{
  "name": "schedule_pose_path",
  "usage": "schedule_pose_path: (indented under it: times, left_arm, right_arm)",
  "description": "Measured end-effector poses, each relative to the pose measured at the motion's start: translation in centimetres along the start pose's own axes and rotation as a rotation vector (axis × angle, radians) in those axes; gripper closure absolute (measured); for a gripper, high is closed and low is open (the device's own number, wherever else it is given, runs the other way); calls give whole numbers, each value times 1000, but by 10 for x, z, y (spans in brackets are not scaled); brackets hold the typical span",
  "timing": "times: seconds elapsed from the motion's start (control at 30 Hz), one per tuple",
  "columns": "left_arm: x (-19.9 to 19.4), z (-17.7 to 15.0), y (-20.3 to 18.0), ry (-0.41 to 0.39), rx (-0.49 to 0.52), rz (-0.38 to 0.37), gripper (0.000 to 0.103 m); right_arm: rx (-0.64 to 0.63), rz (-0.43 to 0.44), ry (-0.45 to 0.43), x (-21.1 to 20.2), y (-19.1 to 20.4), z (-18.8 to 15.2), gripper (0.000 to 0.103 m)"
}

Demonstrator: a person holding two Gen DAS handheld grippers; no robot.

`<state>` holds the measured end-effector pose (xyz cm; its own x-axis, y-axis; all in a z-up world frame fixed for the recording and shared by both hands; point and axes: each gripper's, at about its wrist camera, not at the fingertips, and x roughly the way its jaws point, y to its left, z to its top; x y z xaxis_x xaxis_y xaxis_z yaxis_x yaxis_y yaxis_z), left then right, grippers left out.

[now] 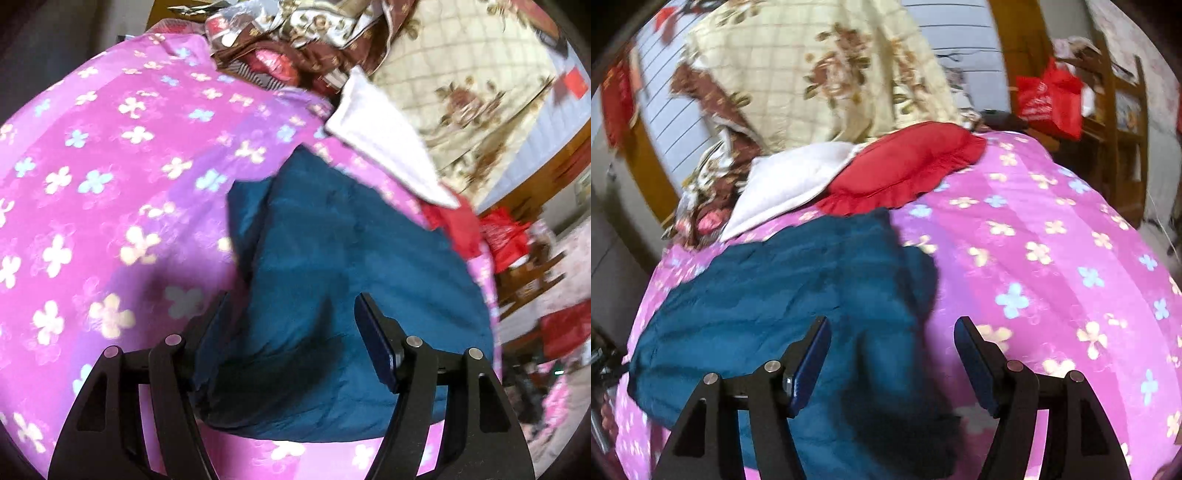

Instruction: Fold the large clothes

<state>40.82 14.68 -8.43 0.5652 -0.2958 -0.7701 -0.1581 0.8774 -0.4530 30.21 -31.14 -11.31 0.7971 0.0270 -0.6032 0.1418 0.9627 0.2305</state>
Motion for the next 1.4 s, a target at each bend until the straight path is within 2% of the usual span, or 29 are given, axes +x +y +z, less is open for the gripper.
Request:
schedule_pose_path:
  times: [0.07,0.13,0.27,0.5,0.73,0.87,1.0,1.07,1.1,1.2,1.4]
  left_arm:
    - [17,-10,-1,29,11,47,34]
    - [31,-19,-2,43,32,94,34]
    - [31,-30,-9,-13,81,151,34]
    - [-6,-50,-27,-126,195,242,34]
    - [-30,-76,-29,-145,188,237,34]
    - [-56,-98,-35,-229,205,294,34]
    - [-91,-121,-46,-357,257,361,34]
    - [-109,-134,-53,-425,284,393,29]
    - [-118,-141,-56,-463,288,406,23]
    - [-140,-157,-59,-540,284,401,20]
    - [-180,-188,-59,-620,221,369,20]
  right_arm:
    - [-27,10,36,14,12,-8,38]
    - [-42,-19,63,28,15,-15,38]
    - [-17,-68,79,42,5,-24,38]
    - [34,-47,55,2,-5,-30,38]
    - [10,-27,54,-31,3,-56,38]
    - [-4,-4,72,-47,10,-78,38]
    - [-20,25,72,-66,21,-97,38]
    - [-18,57,73,-77,29,-107,38]
    - [-19,67,73,-81,33,-111,38]
    - [-30,90,65,-95,45,-124,38]
    - [-38,110,55,-119,68,-151,38]
